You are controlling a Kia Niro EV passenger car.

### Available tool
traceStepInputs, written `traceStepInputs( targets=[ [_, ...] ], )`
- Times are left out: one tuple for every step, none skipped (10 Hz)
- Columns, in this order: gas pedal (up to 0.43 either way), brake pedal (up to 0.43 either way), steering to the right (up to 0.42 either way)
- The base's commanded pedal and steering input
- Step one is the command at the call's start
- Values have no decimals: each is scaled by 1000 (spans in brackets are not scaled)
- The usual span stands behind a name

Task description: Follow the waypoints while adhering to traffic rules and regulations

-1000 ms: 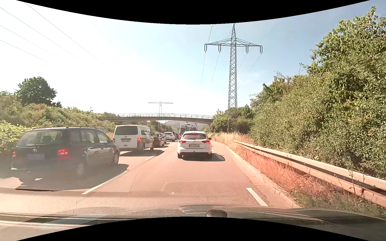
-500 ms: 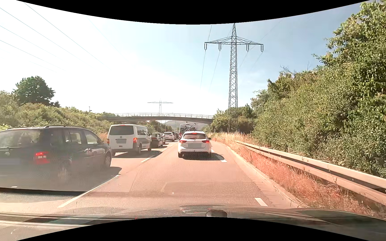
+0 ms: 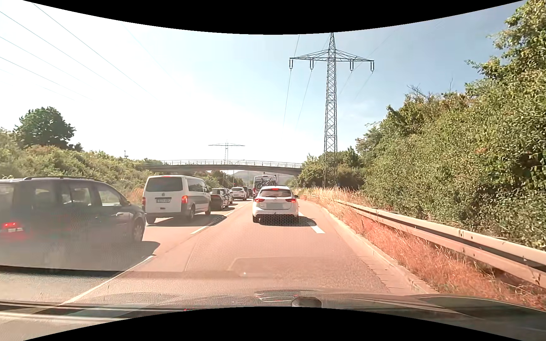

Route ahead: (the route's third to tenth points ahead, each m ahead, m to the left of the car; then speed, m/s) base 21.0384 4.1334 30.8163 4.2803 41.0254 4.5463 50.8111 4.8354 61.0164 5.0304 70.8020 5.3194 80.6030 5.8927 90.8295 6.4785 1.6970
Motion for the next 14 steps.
traceStepInputs(
  targets=[
    [0, 0, 0],
    [0, 0, 1],
    [0, 0, 0],
    [0, 0, 0],
    [20, 0, -3],
    [20, 0, -5],
    [20, 0, -6],
    [28, 0, -6],
    [28, 0, -6],
    [28, 0, -6],
    [39, 0, -6],
    [39, 0, -6],
    [39, 0, -6],
    [39, 0, -6]
  ],
)
